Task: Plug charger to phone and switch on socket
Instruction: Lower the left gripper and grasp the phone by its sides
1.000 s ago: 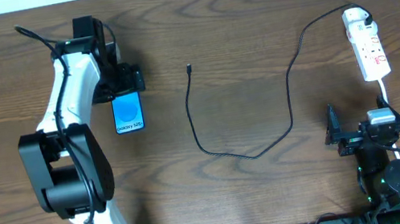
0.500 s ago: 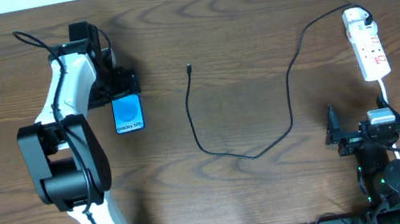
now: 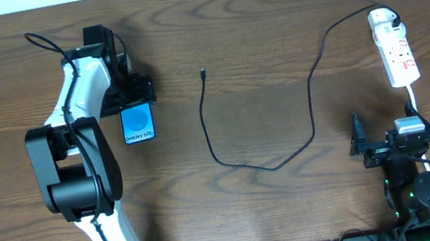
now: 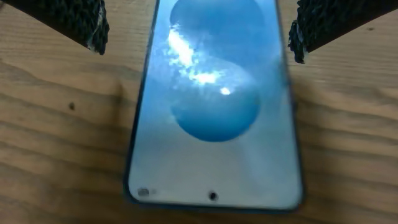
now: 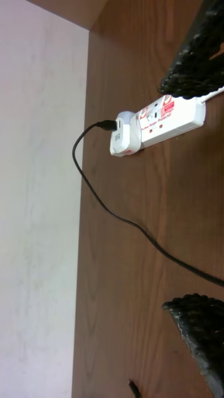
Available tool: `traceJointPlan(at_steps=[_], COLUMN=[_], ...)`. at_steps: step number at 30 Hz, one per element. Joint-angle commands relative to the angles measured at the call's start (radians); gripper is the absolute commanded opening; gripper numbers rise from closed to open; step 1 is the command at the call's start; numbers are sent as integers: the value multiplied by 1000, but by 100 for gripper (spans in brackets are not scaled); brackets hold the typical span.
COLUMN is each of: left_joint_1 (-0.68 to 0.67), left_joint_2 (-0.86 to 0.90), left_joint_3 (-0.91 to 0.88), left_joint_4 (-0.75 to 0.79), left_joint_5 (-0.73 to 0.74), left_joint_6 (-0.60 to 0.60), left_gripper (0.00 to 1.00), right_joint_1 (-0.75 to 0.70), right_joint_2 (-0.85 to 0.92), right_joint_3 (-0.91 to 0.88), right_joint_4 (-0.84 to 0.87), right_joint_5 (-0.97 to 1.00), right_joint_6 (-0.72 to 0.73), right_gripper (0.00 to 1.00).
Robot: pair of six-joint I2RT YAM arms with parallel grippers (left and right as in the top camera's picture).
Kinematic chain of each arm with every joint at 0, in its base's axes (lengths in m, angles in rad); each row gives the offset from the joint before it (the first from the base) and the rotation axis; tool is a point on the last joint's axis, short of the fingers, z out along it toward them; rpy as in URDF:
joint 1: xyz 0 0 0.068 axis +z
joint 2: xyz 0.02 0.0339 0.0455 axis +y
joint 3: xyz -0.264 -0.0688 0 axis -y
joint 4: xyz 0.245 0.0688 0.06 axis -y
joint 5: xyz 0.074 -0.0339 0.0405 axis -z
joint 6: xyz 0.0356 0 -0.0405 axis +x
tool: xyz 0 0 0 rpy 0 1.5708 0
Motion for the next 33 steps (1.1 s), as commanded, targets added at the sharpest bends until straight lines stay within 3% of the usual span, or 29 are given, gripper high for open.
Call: traceJointPlan(at_steps=[1, 17, 21, 33], left_joint_1=[1, 0, 0, -1], left_joint_2=[41, 52, 52, 52], left_joint_3=[-19, -45, -53, -74], left_joint_4=[-3, -3, -3, 23], left_joint_5=[-10, -13, -73, -39], left_joint_6=[-2, -2, -2, -2], left_gripper=[94, 95, 94, 94], right_joint_1=[5, 5, 5, 5], right_joint_2=[-6, -6, -6, -6], right_joint_3=[-2, -2, -2, -2], right_joint_4=[-3, -3, -3, -3], right_joint_5=[2, 2, 2, 2], right_joint_6=[-12, -12, -12, -12], right_gripper=[99, 99, 99, 99])
